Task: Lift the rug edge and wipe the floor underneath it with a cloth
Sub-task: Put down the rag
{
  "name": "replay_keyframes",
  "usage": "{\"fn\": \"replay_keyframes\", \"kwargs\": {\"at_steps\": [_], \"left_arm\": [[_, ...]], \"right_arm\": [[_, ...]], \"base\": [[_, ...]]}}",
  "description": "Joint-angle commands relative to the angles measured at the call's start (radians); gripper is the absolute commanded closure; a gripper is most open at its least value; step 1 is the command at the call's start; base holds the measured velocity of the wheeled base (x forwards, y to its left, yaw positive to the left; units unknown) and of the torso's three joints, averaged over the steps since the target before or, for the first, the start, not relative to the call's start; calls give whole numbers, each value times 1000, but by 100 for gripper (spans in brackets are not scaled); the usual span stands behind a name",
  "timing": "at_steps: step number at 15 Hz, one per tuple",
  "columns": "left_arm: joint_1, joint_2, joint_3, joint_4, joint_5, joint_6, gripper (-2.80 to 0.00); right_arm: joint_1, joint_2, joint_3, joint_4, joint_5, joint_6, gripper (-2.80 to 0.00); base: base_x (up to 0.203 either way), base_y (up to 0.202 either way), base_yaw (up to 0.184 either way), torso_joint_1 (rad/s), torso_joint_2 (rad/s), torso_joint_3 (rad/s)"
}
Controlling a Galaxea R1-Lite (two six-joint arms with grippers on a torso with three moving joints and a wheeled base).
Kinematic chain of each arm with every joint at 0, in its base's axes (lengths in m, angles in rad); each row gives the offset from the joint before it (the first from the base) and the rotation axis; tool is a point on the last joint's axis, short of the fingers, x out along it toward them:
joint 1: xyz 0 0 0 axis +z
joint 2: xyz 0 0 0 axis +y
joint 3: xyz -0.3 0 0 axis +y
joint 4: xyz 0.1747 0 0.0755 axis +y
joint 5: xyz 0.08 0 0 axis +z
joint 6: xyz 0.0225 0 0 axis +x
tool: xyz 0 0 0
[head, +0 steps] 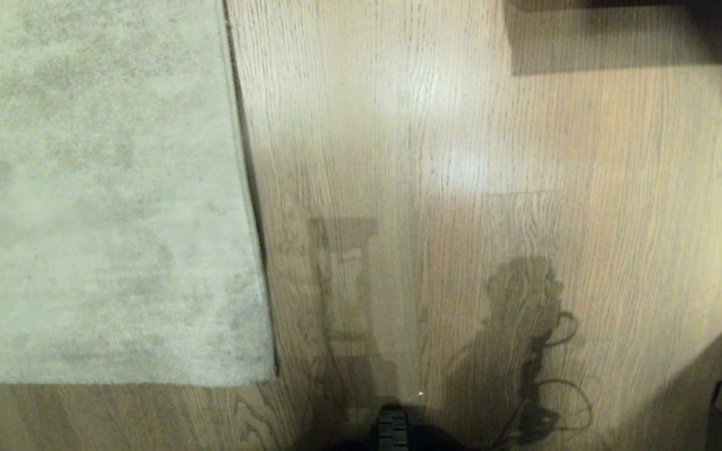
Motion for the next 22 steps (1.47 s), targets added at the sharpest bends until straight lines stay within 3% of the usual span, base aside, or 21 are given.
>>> {"fn": "replay_keyframes", "kwargs": {"at_steps": [1, 22], "left_arm": [[0, 0, 0, 0, -1, 0, 0], [0, 0, 0, 0, -1, 0, 0]], "right_arm": [[0, 1, 0, 1, 0, -1, 0], [0, 1, 0, 1, 0, -1, 0]], "base": [[0, 0, 0, 0, 0, 0], [0, 0, 0, 0, 0, 0]]}}
